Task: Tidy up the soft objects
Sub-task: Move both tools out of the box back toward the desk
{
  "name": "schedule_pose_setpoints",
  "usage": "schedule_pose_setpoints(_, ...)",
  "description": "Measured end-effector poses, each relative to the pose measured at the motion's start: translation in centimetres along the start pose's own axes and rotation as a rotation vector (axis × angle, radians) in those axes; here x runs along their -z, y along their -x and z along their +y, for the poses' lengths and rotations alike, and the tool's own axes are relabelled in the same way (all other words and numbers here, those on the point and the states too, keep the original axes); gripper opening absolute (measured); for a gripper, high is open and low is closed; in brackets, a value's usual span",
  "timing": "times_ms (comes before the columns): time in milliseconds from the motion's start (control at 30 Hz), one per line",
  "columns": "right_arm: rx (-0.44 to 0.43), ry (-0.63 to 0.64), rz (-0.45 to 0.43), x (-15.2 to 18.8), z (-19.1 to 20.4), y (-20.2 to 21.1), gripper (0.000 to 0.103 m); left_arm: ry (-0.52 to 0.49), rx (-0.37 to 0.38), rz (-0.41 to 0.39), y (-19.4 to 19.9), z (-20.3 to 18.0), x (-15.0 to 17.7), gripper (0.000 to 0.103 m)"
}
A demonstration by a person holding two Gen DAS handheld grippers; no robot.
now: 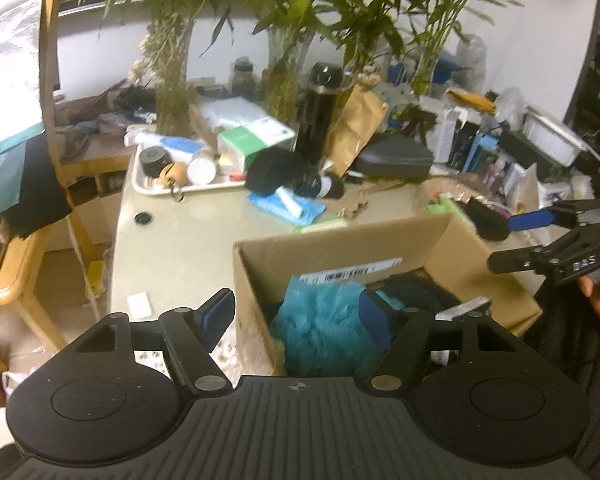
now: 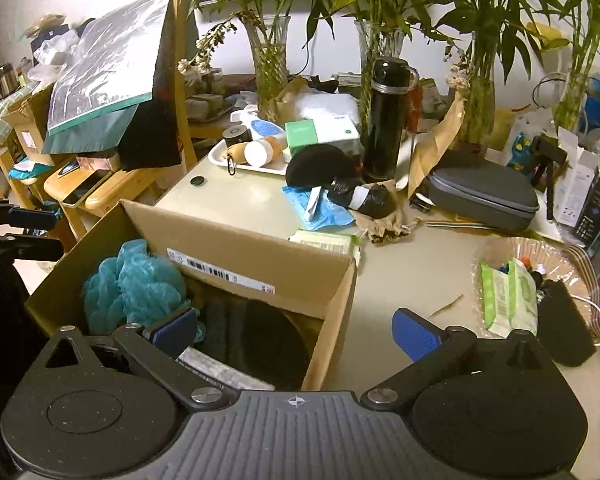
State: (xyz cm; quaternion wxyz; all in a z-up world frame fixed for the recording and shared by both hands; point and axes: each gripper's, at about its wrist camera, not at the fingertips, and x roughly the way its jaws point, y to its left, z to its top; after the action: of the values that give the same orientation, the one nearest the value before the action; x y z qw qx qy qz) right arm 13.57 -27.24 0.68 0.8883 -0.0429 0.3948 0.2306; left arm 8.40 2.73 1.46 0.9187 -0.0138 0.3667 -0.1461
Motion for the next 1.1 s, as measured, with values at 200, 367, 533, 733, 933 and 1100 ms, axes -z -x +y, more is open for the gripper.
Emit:
schedule_pose_setpoints(200,-0.067,-0.015,-0.07,-0.9,-0.5,-0.4,0.103,0.005,-0.007,-0.02,-1.0,0.5,-1.1,0.068)
schedule_pose_setpoints(367,-0.067,-0.01,-0.101,-1.7,-1.1,-1.2,0.103,-0.006,-0.01,-0.059,-1.5,0.9,-2.0,0.068)
schedule_pose_setpoints(533,-0.073,-0.023,-0.145,-2.2,-2.3,-2.5,0.103,-0.026,-0.027,-0.103,-2.2,1.5,-2.4,0.068)
schedule_pose_setpoints(733,-0.066,-0.088,-0.201,-2.6,-4.1,-3.8,0.103,0.007,-0.042,-0.124,-3.3,2.7,-3.1,0.068)
schedule_pose_setpoints(933,-0.032,-0.103,-0.21,-3.3,-5.0,-4.7,0.103,0.015,-0.051,-0.143,-4.3,3.4,-3.8,0.068)
schedule_pose_setpoints(1100,-0.006,-0.096,-0.208,-4.1,-5.3,-5.9,0.103,0.008,-0.06,-0.164,-5.6,4.2,-4.4,0.068)
